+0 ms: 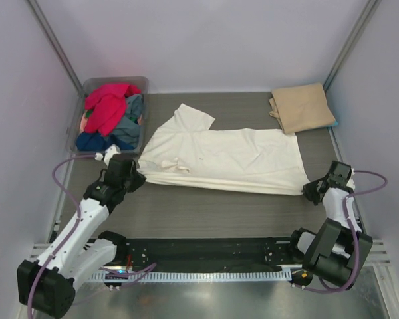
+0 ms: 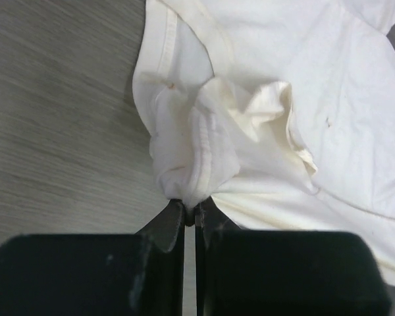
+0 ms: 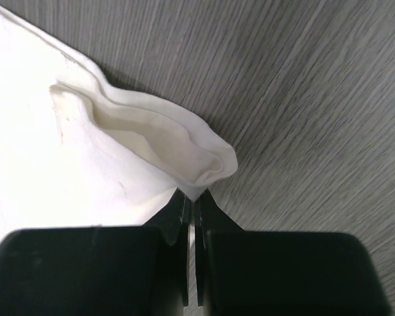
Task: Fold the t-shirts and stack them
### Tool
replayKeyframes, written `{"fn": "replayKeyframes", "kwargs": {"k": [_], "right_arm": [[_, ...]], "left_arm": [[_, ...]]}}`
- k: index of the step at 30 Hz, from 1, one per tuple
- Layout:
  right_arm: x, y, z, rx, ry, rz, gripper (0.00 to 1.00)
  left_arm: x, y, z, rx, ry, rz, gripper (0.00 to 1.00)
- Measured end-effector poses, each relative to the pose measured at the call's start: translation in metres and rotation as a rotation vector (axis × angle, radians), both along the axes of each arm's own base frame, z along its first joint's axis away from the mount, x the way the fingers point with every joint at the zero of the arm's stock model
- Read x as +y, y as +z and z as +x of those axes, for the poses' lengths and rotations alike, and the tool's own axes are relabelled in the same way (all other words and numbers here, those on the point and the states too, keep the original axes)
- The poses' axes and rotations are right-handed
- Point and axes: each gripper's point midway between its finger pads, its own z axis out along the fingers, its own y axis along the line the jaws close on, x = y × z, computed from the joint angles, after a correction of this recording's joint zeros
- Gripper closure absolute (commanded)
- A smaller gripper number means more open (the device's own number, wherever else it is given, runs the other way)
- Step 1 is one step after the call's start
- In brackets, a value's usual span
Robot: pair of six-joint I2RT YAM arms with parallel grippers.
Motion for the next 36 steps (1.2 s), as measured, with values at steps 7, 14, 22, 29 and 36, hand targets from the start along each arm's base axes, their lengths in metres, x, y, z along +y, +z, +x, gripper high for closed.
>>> {"fn": "replayKeyframes", "kwargs": {"k": [7, 14, 22, 29, 36], "right_arm": [[0.003, 0.017, -0.003, -0.059, 0.018, -0.029, 0.67], [0.001, 0.017, -0.011, -0.031, 0.002, -0.028, 0.0], [0.006, 0.071, 0.009, -0.225, 0.049, -0.077, 0.02], [0.054, 0.118, 0.044, -0.351, 0.308, -0.105, 0.02], [0.058, 0.143, 0.058, -0.41, 0.369, -0.149, 0.02]], "left_arm": [[-0.001, -0.005, -0.054, 0.039, -0.002, -0.095, 0.83], [0.005, -0.013, -0.101, 0.17, 0.05, -0.144, 0.41], [0.008, 0.04, -0.097, 0.056, 0.009, -0.135, 0.44], [-0.03, -0.017, -0.037, 0.283, -0.087, -0.022, 0.55], [-0.091, -0.053, 0.005, 0.338, -0.212, -0.006, 0.64]]}}
